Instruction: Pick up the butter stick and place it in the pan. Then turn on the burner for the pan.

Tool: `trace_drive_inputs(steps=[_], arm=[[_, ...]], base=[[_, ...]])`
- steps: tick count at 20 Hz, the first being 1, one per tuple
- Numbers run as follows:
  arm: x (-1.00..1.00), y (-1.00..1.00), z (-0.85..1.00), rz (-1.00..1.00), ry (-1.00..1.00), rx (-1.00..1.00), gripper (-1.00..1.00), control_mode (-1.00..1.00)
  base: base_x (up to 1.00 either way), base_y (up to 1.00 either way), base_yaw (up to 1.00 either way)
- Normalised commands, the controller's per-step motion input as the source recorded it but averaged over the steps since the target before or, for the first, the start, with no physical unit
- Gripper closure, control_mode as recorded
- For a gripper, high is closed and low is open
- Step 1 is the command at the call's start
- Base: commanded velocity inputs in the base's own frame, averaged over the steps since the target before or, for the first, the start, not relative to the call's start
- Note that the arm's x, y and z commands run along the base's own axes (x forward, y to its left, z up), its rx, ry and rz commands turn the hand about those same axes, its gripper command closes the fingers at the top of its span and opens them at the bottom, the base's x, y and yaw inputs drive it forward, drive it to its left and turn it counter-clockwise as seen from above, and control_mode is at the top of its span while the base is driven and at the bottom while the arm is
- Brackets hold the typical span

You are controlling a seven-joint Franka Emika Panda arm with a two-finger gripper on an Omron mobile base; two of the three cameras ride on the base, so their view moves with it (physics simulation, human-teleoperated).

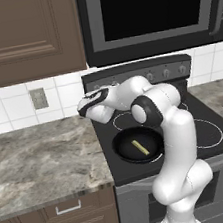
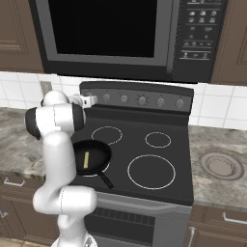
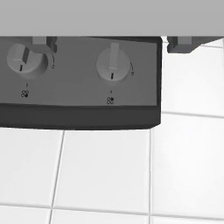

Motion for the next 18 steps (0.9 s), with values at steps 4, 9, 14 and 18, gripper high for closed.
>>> trace_drive_inputs(steps=[4,9,14,18], arm=[[0.04,0.0,-0.11,0.0,0.0,0.0,-1.0,-1.0],[0.04,0.0,-0.09,0.0,0.0,0.01,-1.0,-1.0],[0.07,0.0,-0.08,0.0,0.0,0.01,-1.0,-1.0],[0.11,0.0,-0.03,0.0,0.0,0.03,-1.0,-1.0]], base=[[0.0,0.0,0.0],[0.0,0.0,0.0],[0.0,0.0,0.0],[0.0,0.0,0.0]])
